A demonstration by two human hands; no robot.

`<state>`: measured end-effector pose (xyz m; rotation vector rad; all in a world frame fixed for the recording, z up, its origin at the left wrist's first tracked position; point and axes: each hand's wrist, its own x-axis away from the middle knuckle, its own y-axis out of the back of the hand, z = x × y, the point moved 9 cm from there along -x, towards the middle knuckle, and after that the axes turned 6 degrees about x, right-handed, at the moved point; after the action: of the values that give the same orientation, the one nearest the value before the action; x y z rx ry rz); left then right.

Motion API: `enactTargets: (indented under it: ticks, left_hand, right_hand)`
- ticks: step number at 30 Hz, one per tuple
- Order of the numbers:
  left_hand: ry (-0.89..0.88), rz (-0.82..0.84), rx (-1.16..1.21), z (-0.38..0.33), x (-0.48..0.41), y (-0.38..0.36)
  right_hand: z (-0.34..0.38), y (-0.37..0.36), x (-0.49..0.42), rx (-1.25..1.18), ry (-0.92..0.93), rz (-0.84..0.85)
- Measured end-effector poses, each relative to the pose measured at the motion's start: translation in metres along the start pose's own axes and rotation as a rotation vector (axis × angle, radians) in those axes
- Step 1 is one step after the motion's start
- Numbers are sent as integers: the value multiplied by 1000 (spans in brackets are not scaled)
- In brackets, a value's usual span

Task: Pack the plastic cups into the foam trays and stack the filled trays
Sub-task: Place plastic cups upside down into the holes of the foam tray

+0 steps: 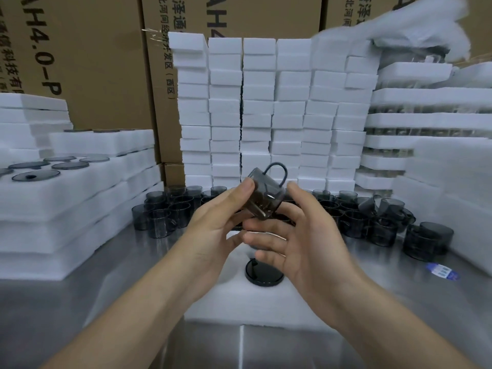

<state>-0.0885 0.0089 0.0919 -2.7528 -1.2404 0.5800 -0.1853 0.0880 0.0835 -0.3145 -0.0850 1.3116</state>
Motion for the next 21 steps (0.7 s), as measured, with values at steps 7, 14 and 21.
enactTargets:
  ticks: [7, 14, 21]
  left_hand:
    - [-6, 72, -71, -4, -2, 1]
    - [-78, -171, -326, -22, -10, 50]
    - [26, -260, -752, -1, -20, 92]
  right_hand:
    - [1, 5, 0, 92, -29, -72]
    - [16, 35, -4, 359, 18, -245]
    - [12, 47, -8, 426, 41, -314]
